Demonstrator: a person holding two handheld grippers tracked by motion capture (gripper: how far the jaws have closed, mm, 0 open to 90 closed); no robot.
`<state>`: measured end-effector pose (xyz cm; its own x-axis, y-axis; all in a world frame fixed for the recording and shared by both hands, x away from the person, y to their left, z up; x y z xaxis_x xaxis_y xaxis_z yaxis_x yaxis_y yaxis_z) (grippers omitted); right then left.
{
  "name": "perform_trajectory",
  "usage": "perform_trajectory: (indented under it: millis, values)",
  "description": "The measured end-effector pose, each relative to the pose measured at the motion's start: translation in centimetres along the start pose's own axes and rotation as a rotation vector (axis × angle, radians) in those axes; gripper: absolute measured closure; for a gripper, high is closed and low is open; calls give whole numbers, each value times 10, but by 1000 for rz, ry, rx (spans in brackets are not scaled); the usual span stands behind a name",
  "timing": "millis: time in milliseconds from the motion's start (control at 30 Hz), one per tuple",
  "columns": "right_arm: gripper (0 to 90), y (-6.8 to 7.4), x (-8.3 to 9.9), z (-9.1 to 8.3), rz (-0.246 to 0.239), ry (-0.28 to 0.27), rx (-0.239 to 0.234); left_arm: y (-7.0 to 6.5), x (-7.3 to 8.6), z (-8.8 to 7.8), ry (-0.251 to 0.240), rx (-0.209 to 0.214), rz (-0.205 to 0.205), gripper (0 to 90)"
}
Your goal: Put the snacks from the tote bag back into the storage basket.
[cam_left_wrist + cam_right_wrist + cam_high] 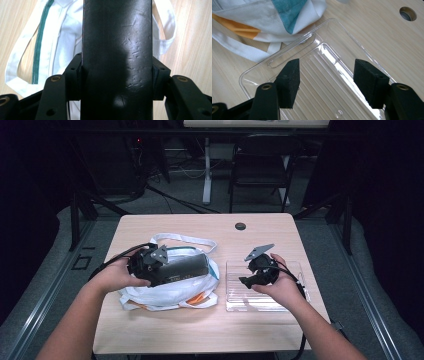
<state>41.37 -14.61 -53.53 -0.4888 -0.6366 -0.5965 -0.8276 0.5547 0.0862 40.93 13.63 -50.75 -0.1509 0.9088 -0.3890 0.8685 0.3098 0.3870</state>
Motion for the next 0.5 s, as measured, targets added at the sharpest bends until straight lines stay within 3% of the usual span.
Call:
perform_trajectory:
  millis: [133, 367, 400, 500]
  values:
    - [367, -1, -3, -2, -12, 15, -24, 2, -6, 1, -1, 4, 10, 435]
    - [367, -6, -7, -2, -22, 28, -25, 4, -12, 5, -2, 10, 14, 435]
    - [371, -6, -7, -3, -35, 37, -28, 4, -12, 6, -1, 8, 18, 435]
    - [373, -4, -8, -3, -130, 76, 5, 3, -14, 6, 0, 6, 29, 435]
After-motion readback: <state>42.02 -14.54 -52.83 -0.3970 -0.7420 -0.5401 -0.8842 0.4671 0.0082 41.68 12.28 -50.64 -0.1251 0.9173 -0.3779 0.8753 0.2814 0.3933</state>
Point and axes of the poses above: each handheld gripper's, and its own axes: z roughly forward along the jaws, x roughly out of its underside, y roughly to its left, the point moved 9 cm from there along z, roughly forward along the jaws, and after that the axes turned 14 degrees about -x, right-handed, at the moved point
